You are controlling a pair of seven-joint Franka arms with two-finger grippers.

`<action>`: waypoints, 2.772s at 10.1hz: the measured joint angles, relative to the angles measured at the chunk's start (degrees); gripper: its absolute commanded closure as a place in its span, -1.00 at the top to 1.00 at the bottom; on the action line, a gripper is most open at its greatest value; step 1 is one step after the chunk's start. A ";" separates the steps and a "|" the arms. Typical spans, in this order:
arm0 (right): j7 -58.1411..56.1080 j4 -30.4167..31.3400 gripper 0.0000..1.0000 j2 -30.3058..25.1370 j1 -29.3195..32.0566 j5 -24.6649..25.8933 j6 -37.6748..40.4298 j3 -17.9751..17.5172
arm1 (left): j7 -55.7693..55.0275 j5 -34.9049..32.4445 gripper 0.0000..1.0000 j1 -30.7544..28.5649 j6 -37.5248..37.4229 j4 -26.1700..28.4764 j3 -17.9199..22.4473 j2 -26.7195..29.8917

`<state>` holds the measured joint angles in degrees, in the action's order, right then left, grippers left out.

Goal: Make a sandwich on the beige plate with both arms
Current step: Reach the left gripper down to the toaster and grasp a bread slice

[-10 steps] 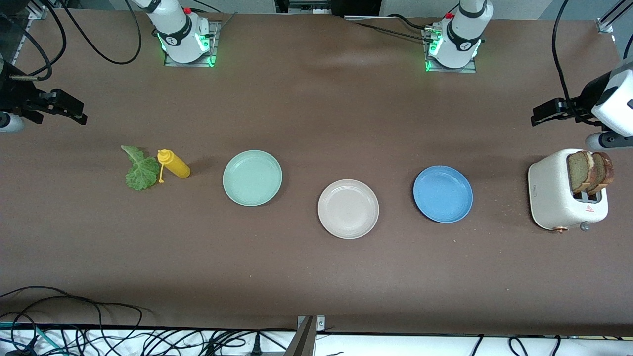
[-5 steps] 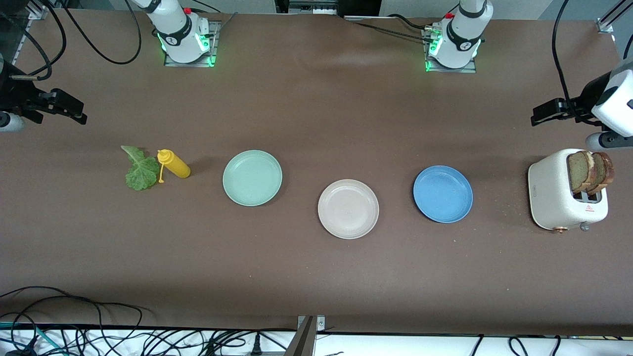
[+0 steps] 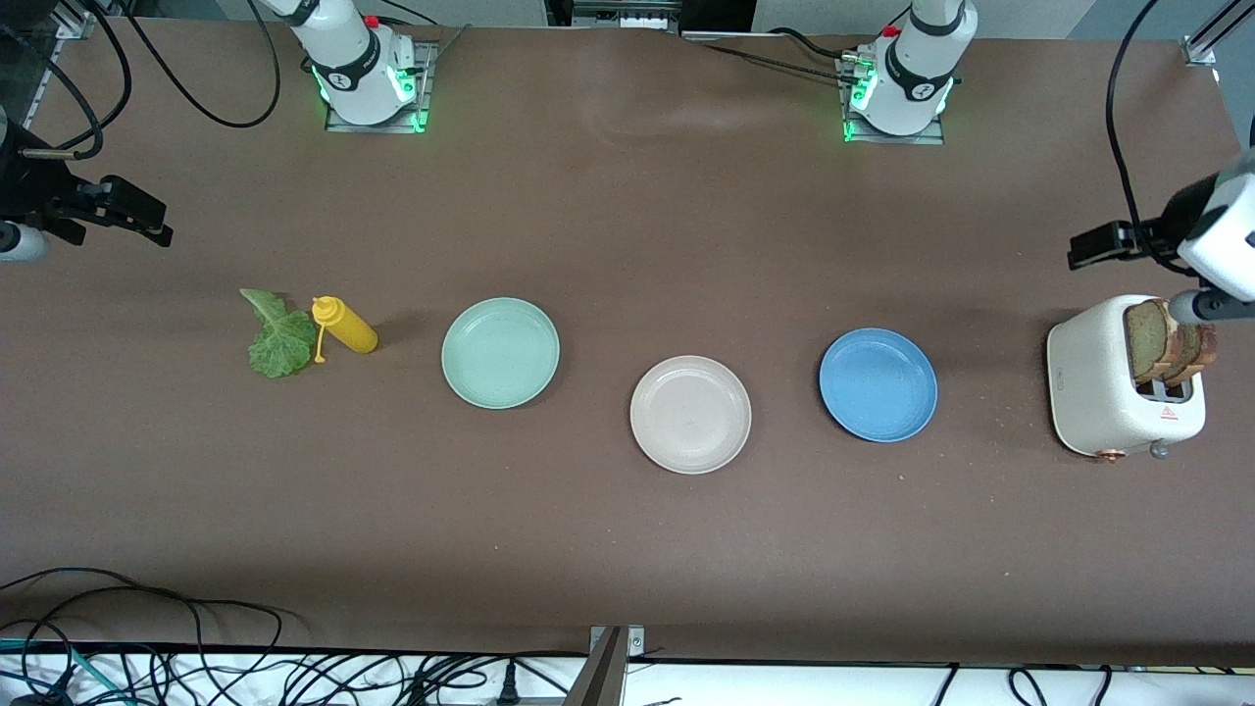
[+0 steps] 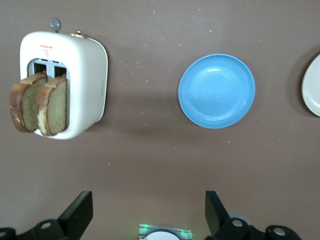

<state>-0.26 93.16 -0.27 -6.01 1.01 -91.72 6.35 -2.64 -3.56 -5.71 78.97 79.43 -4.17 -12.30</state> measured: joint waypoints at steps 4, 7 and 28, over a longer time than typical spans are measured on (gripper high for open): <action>0.00 0.00 1.00 -0.03 0.02 0.00 0.01 0.01 | 7.83 -0.78 1.00 -7.05 6.76 0.15 0.34 -5.41; 0.00 0.00 1.00 -0.08 0.02 0.00 0.11 0.04 | 10.28 -0.99 1.00 -8.61 11.39 0.39 0.34 -10.02; 0.12 0.00 1.00 -0.11 0.05 0.00 0.33 0.24 | 18.80 -4.90 1.00 -16.23 26.91 18.18 0.17 -5.30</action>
<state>-0.14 93.15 -0.38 -5.97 1.01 -91.39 6.59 16.16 -8.46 -21.94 105.88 97.62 -4.00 -17.61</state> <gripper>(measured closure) 0.000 0.000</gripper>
